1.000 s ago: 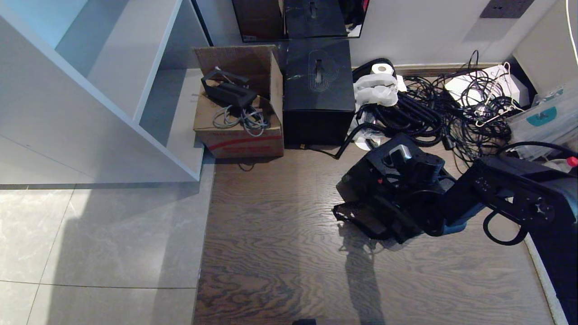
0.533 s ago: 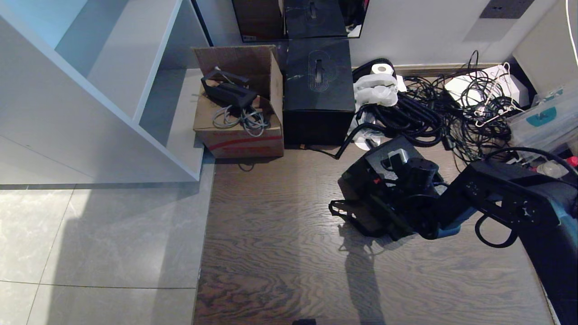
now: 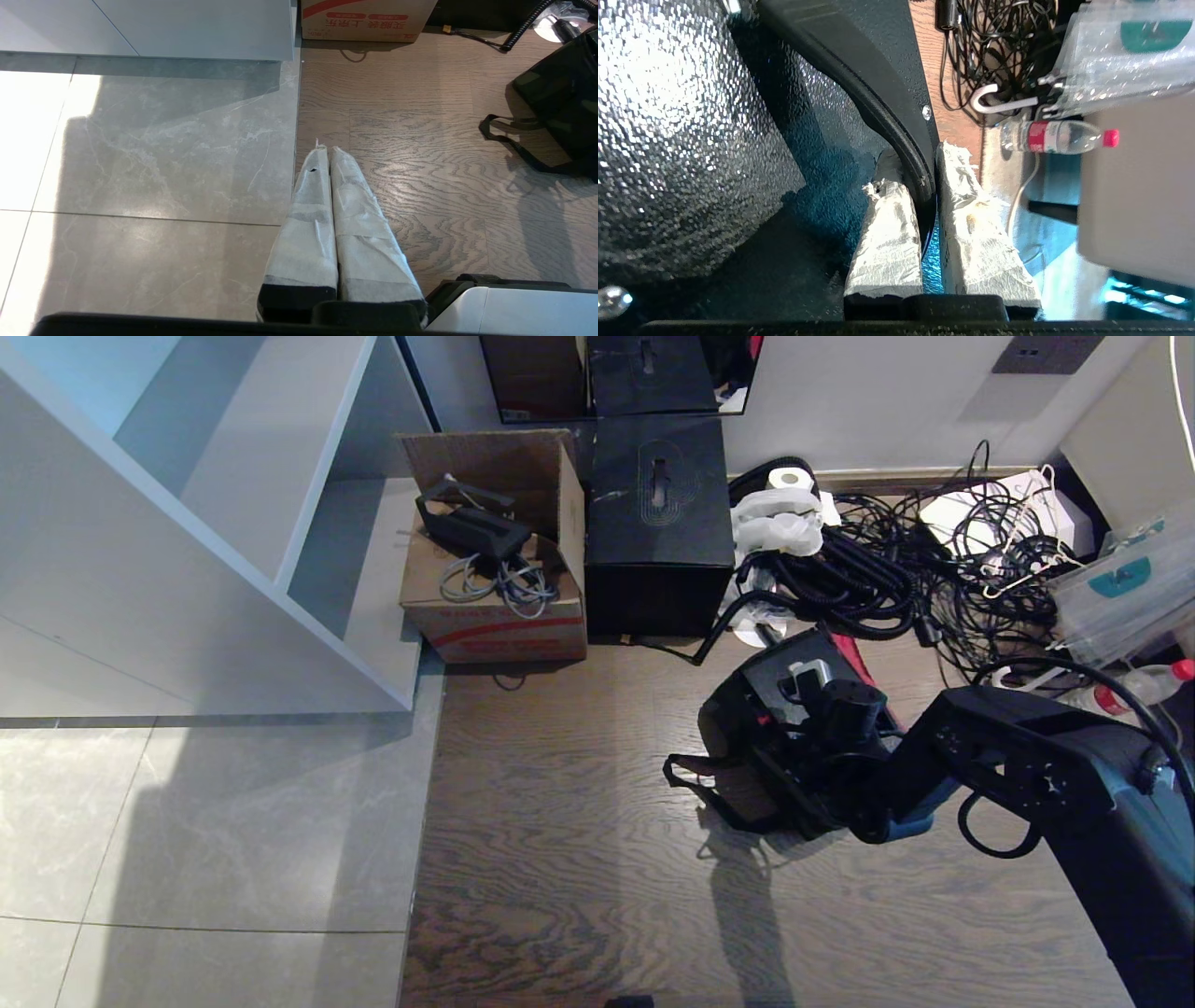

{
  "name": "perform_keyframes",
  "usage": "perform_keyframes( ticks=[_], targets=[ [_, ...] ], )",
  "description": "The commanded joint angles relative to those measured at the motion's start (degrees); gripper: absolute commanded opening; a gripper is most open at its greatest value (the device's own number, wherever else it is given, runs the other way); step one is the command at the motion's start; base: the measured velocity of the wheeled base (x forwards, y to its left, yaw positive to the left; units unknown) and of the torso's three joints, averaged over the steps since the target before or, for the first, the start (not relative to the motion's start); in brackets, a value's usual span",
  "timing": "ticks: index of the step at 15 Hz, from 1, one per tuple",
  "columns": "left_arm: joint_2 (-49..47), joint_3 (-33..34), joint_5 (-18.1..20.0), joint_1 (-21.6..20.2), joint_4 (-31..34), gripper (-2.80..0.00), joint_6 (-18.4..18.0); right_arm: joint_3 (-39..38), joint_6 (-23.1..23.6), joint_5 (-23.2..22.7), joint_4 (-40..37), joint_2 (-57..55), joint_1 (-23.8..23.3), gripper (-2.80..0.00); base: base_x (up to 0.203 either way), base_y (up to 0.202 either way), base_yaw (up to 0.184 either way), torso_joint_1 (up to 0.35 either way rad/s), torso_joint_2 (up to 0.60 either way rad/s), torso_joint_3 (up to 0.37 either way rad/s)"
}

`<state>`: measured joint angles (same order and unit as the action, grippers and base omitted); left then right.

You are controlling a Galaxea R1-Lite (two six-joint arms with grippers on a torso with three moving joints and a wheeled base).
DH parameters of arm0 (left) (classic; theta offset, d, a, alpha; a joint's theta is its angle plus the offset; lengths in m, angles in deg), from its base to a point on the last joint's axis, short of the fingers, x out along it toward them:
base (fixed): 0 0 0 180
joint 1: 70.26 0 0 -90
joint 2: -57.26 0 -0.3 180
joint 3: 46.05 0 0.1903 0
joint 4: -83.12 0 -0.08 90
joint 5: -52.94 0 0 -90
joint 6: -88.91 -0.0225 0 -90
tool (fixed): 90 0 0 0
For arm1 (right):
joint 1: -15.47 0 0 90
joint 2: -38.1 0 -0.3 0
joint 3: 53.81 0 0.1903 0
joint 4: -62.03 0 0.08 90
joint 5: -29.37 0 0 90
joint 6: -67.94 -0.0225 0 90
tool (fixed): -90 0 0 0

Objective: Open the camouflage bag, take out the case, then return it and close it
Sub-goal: Lift the black box

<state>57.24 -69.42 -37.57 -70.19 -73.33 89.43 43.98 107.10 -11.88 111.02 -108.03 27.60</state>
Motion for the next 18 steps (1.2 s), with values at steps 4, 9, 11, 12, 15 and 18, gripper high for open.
perform_keyframes(
  ticks=[4, 9, 11, 12, 15, 18],
  targets=[
    [0.02, 0.0, -0.02, 0.01, -0.01, -2.8, 0.0, 0.06, -3.31, -0.61, 0.05, -0.67, 1.05, -2.8, 0.0, 0.0, 0.0, 0.0, 0.0, 0.0],
    [0.02, 0.0, -0.02, 0.01, -0.01, -2.8, 0.0, -1.82, -2.65, -0.77, -2.05, 6.82, 0.8, -2.8, 0.0, 0.0, 0.0, 0.0, 0.0, 0.0],
    [0.11, 0.0, -0.02, 0.01, -0.01, -2.8, 0.0, -2.71, -1.37, -0.77, -2.42, 9.72, 0.76, -2.8, 0.0, 0.0, 0.0, 0.0, 0.0, 0.0],
    [0.11, 0.0, -0.02, 0.01, -0.01, -2.8, 0.0, -3.79, -0.44, -0.76, -2.4, 10.14, 0.59, -2.8, 0.0, 0.0, 0.0, 0.0, 0.0, 0.0],
    [0.11, 0.0, -0.02, 0.01, -0.01, -2.8, 0.0, -6.02, -0.06, -0.76, -2.39, 11.47, 0.08, -2.8, 0.0, 0.0, 0.0, 0.0, 0.0, 0.0],
    [0.11, 0.0, -0.02, 0.01, -0.01, -2.8, 0.0, -5.78, 1.72, -0.76, -2.4, 12.7, -1.09, -2.8, 0.0, 0.0, 0.0, 0.0, 0.0, 0.0]
  ],
)
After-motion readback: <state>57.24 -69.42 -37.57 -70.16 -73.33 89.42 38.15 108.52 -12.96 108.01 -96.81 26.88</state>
